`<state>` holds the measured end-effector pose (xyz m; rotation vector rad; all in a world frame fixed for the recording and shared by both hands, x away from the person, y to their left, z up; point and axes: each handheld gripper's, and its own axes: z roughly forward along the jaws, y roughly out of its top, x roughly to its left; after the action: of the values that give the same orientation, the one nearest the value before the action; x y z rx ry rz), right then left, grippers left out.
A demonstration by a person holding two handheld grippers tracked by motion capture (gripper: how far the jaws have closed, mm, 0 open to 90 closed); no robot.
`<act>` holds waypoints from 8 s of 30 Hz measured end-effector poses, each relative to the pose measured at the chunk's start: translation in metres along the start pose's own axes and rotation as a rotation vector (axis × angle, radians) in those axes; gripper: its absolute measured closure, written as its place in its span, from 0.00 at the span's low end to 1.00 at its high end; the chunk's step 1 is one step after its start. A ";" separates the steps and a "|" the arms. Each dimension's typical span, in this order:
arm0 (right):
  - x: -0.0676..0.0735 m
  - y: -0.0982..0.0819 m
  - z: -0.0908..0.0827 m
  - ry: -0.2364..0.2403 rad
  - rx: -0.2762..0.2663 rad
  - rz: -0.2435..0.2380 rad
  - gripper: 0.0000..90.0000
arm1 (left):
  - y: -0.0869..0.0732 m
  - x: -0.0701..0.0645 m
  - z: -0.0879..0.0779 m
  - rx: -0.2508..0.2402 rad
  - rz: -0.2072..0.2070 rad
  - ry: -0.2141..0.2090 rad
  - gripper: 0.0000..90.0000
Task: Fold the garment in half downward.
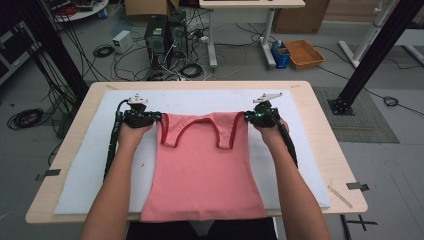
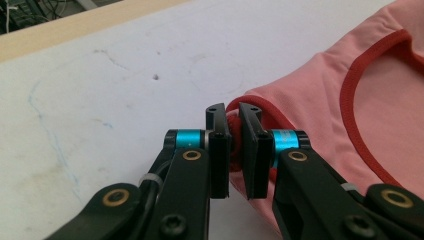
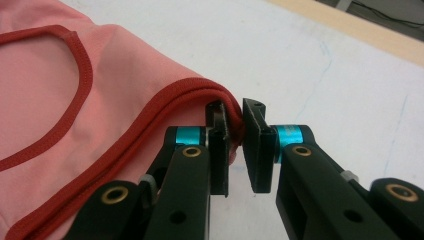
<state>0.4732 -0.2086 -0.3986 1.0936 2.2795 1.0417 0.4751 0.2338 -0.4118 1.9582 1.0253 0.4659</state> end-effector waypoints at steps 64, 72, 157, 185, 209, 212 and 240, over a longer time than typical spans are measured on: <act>0.068 -0.086 -0.096 0.199 -0.157 -0.157 0.91 | -0.087 -0.073 -0.110 -0.234 0.089 -0.253 0.92; 0.080 -0.116 -0.103 0.225 -0.123 -0.176 0.90 | -0.113 -0.084 -0.116 -0.201 0.085 -0.295 0.92; 0.120 -0.187 -0.160 0.276 -0.127 -0.159 0.95 | -0.164 -0.138 -0.163 -0.061 0.121 -0.357 0.95; 0.082 -0.135 -0.130 0.197 -0.140 -0.078 0.44 | -0.118 -0.106 -0.133 -0.098 0.063 -0.207 0.38; 0.061 -0.099 -0.044 0.223 0.026 -0.050 0.61 | -0.102 -0.081 -0.071 0.046 -0.017 -0.165 0.39; 0.061 -0.101 -0.042 0.235 0.031 -0.052 0.66 | -0.102 -0.081 -0.071 0.048 -0.018 -0.166 0.42; 0.065 -0.096 -0.054 0.209 -0.007 -0.131 0.96 | -0.102 -0.085 -0.074 0.031 0.020 -0.171 0.94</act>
<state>0.3529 -0.2214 -0.4404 0.8544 2.4700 1.1574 0.3278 0.2339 -0.4485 1.9989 0.9103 0.2895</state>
